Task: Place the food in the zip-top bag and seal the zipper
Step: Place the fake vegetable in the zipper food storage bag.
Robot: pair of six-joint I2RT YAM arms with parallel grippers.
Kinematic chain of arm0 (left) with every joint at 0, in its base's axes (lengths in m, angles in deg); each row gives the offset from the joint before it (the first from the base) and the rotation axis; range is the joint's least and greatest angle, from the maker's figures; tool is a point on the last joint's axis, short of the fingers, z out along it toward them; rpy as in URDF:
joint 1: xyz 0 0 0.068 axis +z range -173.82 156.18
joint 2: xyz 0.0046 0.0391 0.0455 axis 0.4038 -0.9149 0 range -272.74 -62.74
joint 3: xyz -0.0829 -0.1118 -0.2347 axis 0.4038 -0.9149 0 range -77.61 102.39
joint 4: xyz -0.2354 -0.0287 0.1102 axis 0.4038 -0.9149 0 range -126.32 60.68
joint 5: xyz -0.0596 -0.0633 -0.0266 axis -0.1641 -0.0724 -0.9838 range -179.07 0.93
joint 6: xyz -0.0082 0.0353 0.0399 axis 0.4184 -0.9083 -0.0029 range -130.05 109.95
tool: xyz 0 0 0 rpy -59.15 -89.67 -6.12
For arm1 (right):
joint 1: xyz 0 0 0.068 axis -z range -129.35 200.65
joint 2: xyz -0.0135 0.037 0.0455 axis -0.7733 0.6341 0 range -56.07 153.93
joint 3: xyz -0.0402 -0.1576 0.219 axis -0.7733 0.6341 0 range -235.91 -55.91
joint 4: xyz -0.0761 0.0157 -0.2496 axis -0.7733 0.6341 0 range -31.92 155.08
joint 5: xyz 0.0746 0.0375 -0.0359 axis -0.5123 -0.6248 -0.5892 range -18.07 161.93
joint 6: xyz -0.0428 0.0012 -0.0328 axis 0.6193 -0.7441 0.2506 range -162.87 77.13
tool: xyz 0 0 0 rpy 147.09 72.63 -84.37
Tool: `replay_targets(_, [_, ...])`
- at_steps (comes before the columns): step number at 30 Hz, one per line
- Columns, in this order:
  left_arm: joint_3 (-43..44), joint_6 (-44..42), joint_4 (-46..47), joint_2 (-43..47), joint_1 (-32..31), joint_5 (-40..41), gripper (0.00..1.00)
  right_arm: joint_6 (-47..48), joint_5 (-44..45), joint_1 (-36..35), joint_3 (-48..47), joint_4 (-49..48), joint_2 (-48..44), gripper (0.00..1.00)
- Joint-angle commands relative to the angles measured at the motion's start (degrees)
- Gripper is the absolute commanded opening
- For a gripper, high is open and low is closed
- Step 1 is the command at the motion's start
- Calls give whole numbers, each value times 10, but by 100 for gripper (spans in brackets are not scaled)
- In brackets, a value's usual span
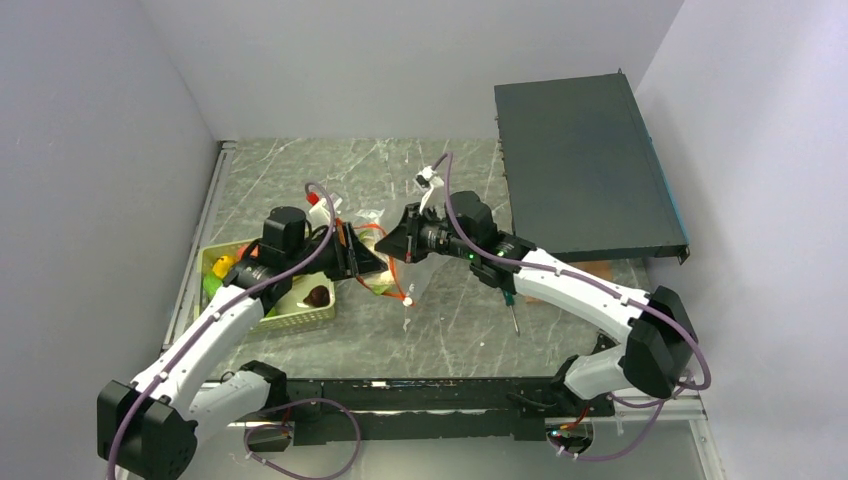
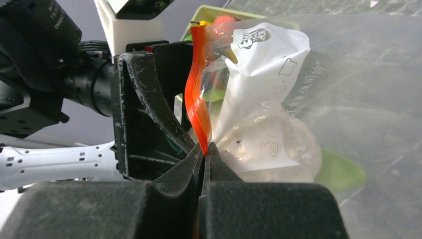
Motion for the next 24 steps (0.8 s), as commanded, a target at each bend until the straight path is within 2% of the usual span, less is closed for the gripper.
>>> replay_targets(1, [39, -40, -13, -1, -8, 26, 0, -23, -51, 2, -6, -53, 16, 0])
replay_targets(9, [-58, 35, 196, 71, -10, 156, 0, -49, -63, 1, 4, -67, 11, 0])
replay_targets(14, [-49, 31, 212, 42, -11, 181, 0, -63, -60, 1, 5, -75, -2, 0])
replay_targets(18, [-57, 41, 242, 58, -13, 190, 2, -79, -52, 3, 10, -69, 0, 0])
replay_targets(20, [-82, 51, 262, 86, -19, 216, 5, -95, -55, 9, 16, -76, 7, 0])
replay_targets(22, [-101, 54, 281, 109, -29, 239, 13, -108, -68, 13, 14, -83, 20, 0])
replay_targets(24, [-103, 51, 293, 106, -37, 232, 19, -122, -80, 16, 12, -96, 33, 0])
